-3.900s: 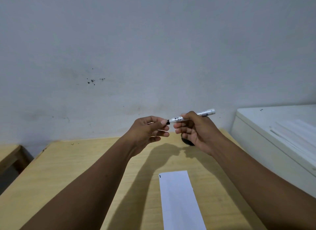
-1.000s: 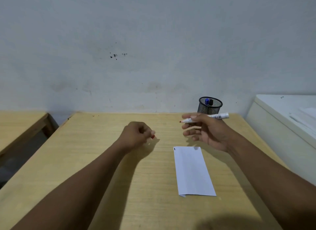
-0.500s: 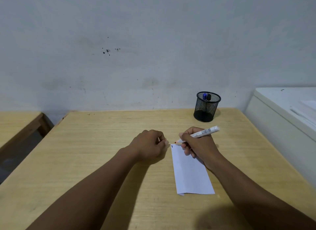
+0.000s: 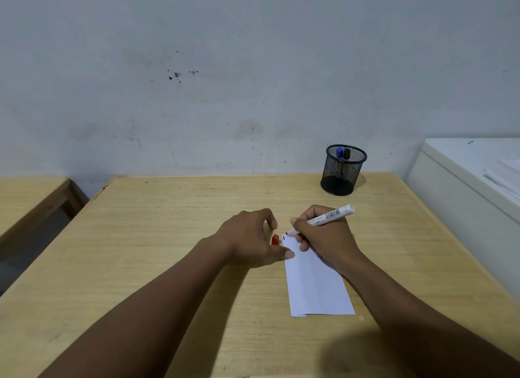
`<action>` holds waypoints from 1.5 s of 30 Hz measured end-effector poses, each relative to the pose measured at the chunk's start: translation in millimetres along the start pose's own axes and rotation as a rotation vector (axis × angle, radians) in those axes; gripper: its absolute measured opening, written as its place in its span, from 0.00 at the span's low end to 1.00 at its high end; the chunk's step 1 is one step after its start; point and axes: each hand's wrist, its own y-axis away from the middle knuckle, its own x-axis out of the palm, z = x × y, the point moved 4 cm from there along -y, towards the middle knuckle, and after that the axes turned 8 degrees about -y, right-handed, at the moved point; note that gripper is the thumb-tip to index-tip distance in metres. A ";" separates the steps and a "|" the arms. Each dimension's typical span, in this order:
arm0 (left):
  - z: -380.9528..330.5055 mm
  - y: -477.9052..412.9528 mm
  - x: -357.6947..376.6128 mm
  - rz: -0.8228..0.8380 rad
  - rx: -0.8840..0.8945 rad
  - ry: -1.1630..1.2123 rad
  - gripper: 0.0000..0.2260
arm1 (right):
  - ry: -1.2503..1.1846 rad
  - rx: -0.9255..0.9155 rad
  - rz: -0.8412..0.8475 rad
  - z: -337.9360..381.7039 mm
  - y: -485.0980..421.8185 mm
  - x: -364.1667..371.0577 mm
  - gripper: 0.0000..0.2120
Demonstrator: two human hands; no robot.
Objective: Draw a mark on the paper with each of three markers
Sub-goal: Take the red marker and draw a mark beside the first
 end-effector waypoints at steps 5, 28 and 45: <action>0.1 -1.3 -1.2 0.028 -0.031 0.031 0.33 | 0.062 -0.039 0.001 -1.3 2.2 -0.3 0.11; 4.6 -14.2 -74.6 -0.223 0.007 0.759 0.10 | -0.481 0.179 0.132 89.3 -22.4 -19.3 0.06; -38.1 -40.0 -83.4 -0.126 0.102 1.039 0.04 | -0.462 0.106 0.165 104.3 -32.7 -16.0 0.07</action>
